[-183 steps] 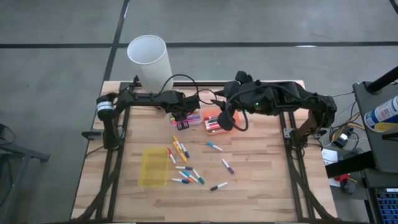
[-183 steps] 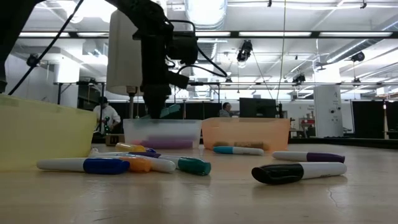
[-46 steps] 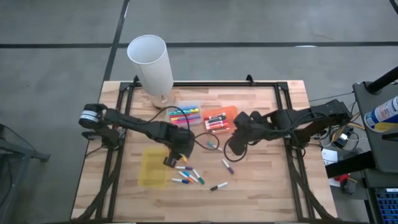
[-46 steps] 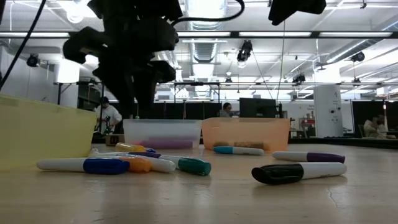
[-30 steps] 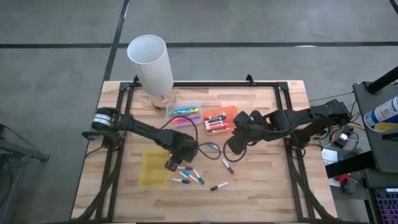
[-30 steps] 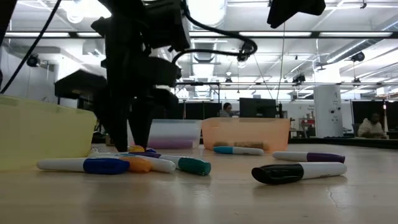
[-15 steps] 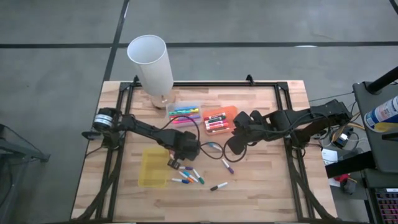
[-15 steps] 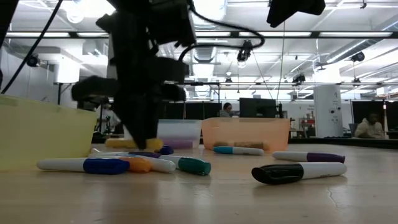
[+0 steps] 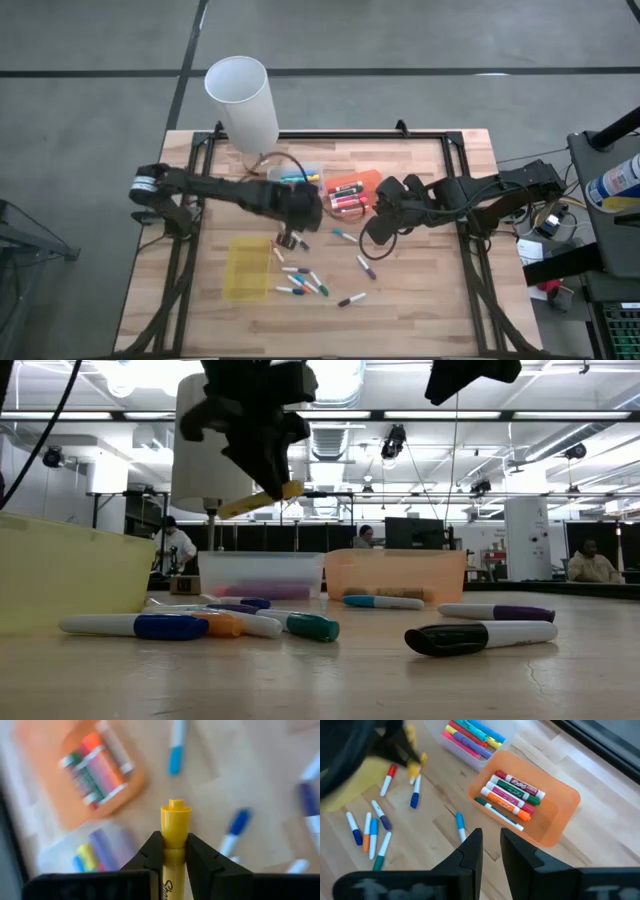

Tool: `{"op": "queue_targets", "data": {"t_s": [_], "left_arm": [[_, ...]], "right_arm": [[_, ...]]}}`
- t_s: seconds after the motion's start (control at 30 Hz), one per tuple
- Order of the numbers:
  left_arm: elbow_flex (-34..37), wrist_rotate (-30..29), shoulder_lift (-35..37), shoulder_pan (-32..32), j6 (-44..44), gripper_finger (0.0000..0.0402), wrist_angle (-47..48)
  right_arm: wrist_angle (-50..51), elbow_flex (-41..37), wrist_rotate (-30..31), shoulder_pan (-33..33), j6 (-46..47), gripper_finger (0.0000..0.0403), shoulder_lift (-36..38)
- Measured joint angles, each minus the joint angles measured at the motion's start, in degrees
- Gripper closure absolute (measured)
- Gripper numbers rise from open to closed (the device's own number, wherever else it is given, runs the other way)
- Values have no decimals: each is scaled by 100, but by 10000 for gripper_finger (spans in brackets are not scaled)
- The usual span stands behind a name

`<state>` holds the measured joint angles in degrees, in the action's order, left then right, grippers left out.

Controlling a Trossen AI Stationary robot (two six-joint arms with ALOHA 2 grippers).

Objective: Pick & Place Markers
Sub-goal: Put the yellow highlighter into the transparent bin

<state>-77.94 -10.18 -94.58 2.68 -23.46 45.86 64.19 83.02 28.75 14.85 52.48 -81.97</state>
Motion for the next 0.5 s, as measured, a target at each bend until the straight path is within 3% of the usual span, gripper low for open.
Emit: {"op": "queue_targets", "data": {"t_s": [0.33,0.5], "left_arm": [[236,9,8,-1839,-13,349,-184],[255,367,-206,-2334,133,348,-182]], "right_arm": [[-10,0,119,0,8,342,2],[-19,0,232,-2,25,342,7]]}}
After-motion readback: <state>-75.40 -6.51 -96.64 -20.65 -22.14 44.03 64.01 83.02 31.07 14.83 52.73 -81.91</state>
